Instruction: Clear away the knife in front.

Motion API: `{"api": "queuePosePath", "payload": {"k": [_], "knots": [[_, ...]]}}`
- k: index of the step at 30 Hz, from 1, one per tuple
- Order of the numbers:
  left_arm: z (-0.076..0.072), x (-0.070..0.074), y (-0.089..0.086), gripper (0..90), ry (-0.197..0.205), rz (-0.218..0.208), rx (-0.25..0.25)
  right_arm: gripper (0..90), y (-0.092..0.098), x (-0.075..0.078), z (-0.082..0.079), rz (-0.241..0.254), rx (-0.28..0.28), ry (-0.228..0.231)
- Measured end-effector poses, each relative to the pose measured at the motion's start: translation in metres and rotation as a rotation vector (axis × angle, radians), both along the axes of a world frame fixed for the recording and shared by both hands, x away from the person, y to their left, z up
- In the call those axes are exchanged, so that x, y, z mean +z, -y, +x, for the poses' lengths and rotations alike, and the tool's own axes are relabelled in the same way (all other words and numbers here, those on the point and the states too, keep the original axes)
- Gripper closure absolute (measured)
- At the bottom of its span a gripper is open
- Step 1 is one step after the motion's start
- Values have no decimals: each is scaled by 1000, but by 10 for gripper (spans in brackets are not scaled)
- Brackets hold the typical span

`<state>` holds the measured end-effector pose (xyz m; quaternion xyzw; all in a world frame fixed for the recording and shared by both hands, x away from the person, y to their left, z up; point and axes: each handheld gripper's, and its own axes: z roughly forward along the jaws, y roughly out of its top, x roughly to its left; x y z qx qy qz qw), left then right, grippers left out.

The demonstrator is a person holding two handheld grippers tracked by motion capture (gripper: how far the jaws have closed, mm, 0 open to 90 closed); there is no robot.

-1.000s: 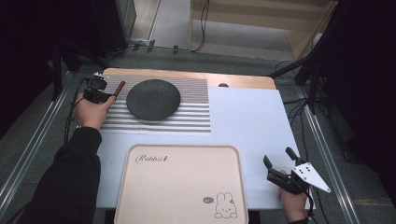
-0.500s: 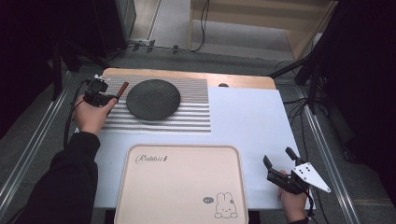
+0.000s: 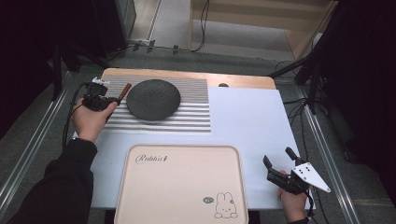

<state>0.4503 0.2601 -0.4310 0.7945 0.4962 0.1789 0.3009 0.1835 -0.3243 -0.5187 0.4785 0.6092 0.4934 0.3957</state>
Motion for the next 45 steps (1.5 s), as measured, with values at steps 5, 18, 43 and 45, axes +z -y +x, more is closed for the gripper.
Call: {"api": "queuePosePath", "payload": {"k": [5, 18, 43, 45], "knots": [[-10, 1, 3, 769, 13, 6, -17, 102, 0, 0, 0, 0, 1, 0], [-35, -2, 16, 769, 28, 33, -79, 102, 0, 0, 0, -2, 1, -1], [-85, -7, 34, 769, 62, -3, -172, 102, 0, 0, 0, -2, 4, -2], [-89, -8, 36, 769, 60, 2, -180, 102, 0, 0, 0, -1, 4, -2]]}}
